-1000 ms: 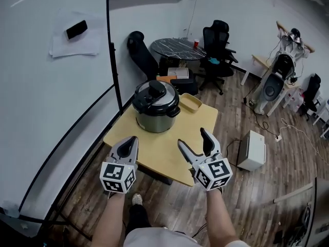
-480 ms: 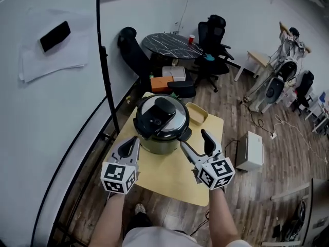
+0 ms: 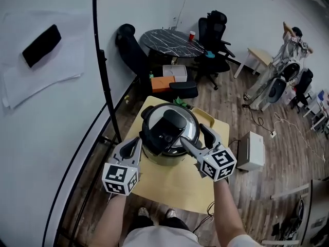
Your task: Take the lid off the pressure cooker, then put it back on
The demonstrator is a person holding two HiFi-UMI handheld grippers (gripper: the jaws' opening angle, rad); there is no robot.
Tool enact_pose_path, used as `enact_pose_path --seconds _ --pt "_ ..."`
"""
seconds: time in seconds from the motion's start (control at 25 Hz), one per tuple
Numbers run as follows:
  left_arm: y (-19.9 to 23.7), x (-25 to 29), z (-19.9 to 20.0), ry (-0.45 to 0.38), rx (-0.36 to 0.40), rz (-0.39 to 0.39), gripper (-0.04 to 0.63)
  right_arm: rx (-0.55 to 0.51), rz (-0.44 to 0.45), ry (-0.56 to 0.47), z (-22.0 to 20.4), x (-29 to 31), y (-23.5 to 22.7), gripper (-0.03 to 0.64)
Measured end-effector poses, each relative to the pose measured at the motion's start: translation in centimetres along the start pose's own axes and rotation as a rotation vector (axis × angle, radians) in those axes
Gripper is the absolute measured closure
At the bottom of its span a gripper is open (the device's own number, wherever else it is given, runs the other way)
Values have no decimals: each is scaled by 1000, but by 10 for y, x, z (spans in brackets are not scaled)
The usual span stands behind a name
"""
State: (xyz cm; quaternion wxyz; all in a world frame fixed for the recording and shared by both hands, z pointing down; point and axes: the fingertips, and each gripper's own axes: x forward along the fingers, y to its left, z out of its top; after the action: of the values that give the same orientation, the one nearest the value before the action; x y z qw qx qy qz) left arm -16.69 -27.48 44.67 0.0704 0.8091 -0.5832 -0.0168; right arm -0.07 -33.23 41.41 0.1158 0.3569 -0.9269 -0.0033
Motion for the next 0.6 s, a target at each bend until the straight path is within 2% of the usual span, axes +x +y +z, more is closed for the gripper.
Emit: enact_pose_path --seconds 0.28,0.6 --pt "17 8 -2 -1 -20 76 579 -45 135 88 -10 46 -2 259" --pt "24 -3 4 -4 -28 149 580 -114 239 204 -6 88 8 262"
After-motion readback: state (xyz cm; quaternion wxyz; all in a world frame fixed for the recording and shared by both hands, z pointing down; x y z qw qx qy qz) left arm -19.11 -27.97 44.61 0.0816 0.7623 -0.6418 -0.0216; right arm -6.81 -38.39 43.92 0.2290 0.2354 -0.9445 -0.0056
